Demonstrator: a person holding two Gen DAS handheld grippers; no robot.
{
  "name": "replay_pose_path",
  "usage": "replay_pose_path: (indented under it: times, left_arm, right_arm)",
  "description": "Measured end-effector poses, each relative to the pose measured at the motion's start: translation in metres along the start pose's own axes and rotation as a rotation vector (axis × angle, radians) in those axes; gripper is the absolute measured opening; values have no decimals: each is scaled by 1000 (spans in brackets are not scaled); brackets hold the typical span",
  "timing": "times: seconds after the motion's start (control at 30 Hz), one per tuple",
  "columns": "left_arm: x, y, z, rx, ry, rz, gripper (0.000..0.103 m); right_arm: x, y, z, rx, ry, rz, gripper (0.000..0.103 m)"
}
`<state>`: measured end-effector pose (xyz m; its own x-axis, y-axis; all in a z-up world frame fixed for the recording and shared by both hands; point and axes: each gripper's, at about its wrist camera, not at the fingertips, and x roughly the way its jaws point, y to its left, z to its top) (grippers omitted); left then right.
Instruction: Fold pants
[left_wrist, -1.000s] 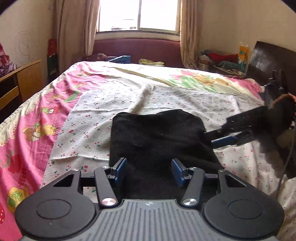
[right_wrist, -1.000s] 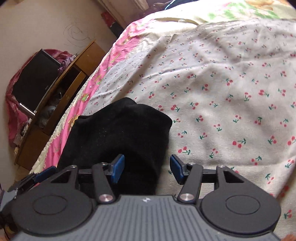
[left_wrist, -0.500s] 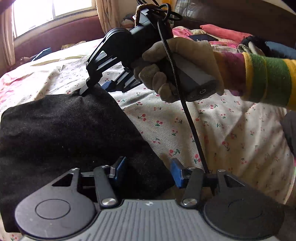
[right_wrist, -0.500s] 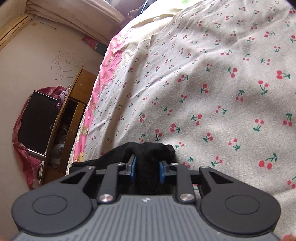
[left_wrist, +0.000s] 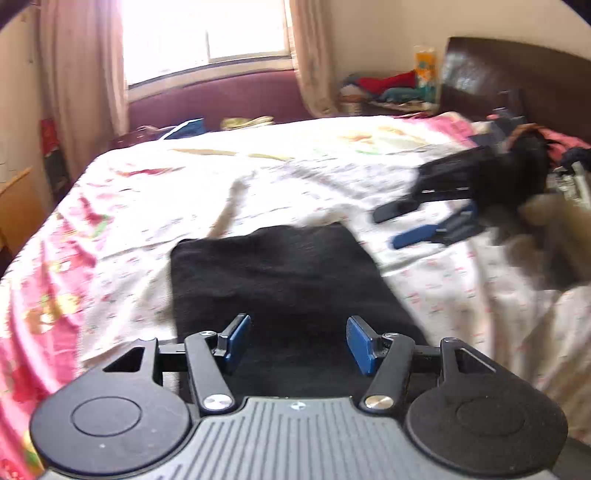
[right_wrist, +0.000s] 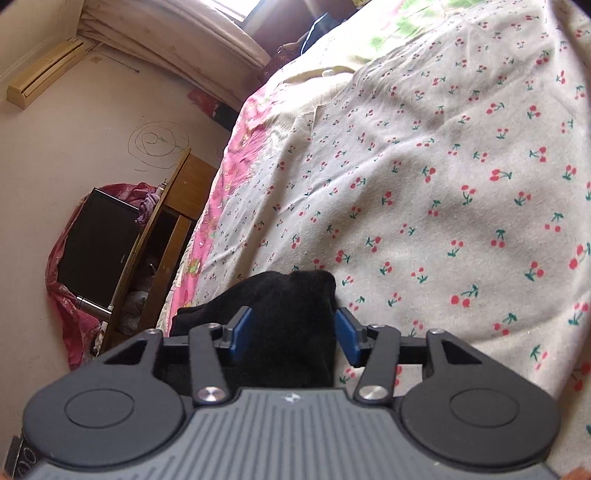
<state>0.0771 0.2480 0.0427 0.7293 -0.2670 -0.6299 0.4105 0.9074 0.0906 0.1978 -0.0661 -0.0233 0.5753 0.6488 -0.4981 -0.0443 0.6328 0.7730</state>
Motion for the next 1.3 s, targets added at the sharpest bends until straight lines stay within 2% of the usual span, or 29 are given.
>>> replay_pose_path:
  times: [0.03,0.1,0.2,0.27,0.33,0.37,0.4,0.47,0.5,0.57,0.63,0.73,0.8,0.87,0.9,0.93,1.03,1.1,1.2,1.27,1.3]
  left_arm:
    - [13,13,-7,-18,32,27,70]
    - [37,36,-21,-95,84,-8,72]
    - [37,55,-18,-180,85,-73,71]
    - [25,62,-12,-193,68,-121,71]
    - [20,70,-13,-199,71,-95,72]
    - [21,77,-16,-230,84,-69,72]
    - [24,84,-20,-278,89,-82,75]
    - [35,95,-29,-403,106,-169,75]
    - [41,93,-31,-412,114,-207,75]
    - [52,83,-29,-350,124,-209,81]
    - [63,82,-27,-324,141,-238,93]
    - [82,91,-27,-390,175,-285,98]
    - [79,86,-23,-411,174,-274,92]
    - [63,75,-17,-397,147,-285,85]
    - [54,72,-13,-406,130,-316,75]
    - [45,68,-10,-418,114,-344,69]
    - [19,46,9,-387,67,-398,65]
    - [10,23,21,-378,37,-469,65]
    - [14,-11,33,-395,15,-602,65]
    - [29,-41,39,-402,16,-685,65]
    - [40,-56,40,-388,27,-698,65]
  right_arm:
    - [0,-1,-8,7,30,5,59]
    - [8,-3,-22,13,79,18,59]
    - [35,-7,-41,39,171,19,59]
    - [36,-4,-43,35,181,55,59]
    - [34,-2,-43,28,196,69,60]
    - [34,-2,-43,19,200,72,60]
    - [34,-2,-45,6,203,73,61]
    - [37,-4,-50,-9,194,79,64]
    - [42,-5,-53,-6,194,91,65]
    - [55,-2,-55,-1,197,109,68]
    - [65,2,-55,-14,199,133,74]
    - [78,5,-52,-6,187,156,75]
    - [86,9,-50,31,165,151,66]
    - [85,15,-49,59,165,145,43]
    - [79,16,-47,78,169,164,38]
    - [70,16,-46,90,174,192,33]
    - [30,27,-42,36,168,223,31]
    - [-5,30,-34,18,151,226,31]
    - [-62,22,-16,45,128,183,31]
    - [-101,11,-6,65,121,112,31]
    - [-117,4,-3,70,113,70,31]
